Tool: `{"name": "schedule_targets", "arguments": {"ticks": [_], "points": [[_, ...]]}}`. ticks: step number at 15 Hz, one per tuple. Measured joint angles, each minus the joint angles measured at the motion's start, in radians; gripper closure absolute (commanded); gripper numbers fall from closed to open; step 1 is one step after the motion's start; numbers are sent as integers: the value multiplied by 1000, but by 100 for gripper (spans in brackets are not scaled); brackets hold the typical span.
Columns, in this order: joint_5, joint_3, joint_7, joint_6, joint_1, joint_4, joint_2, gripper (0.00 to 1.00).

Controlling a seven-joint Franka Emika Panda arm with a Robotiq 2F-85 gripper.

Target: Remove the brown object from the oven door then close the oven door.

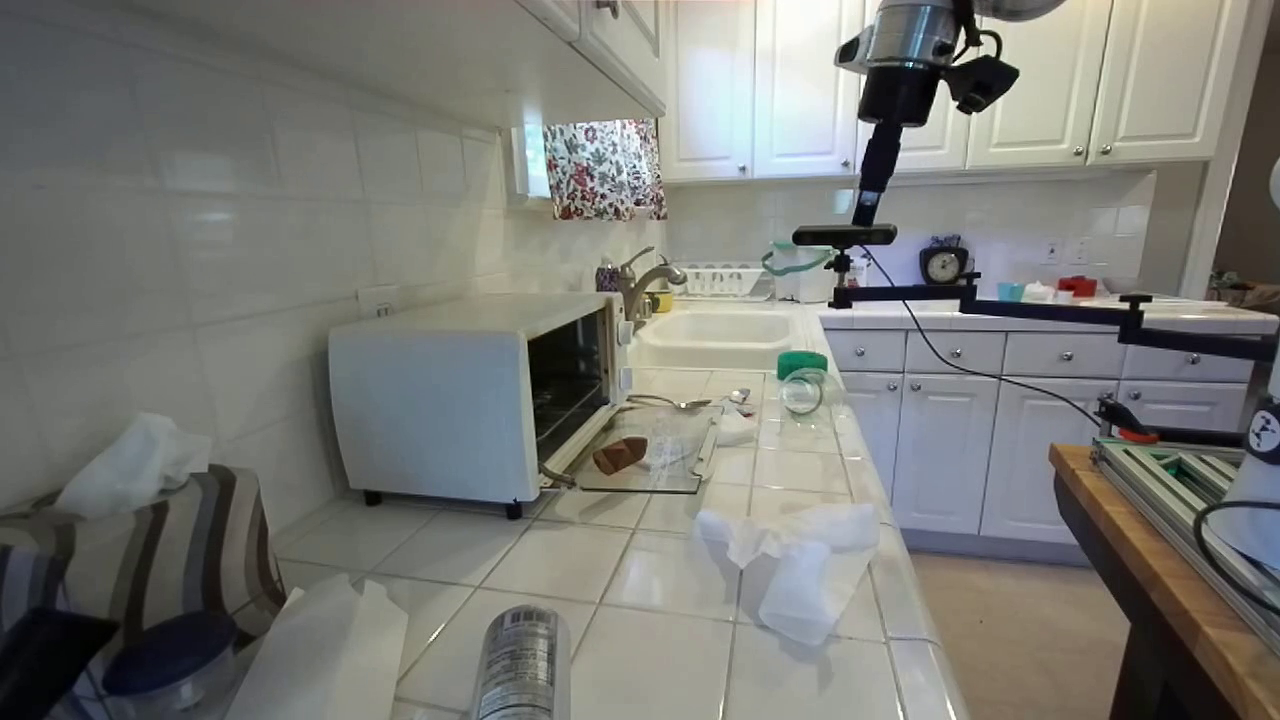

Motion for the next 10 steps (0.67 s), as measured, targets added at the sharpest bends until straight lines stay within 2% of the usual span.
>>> {"name": "schedule_targets", "arguments": {"ticks": [7,10], "points": [[1,-1,0,48,-3,-10,19,0],[2,-15,-10,168,-3,-9,53,0]]}}
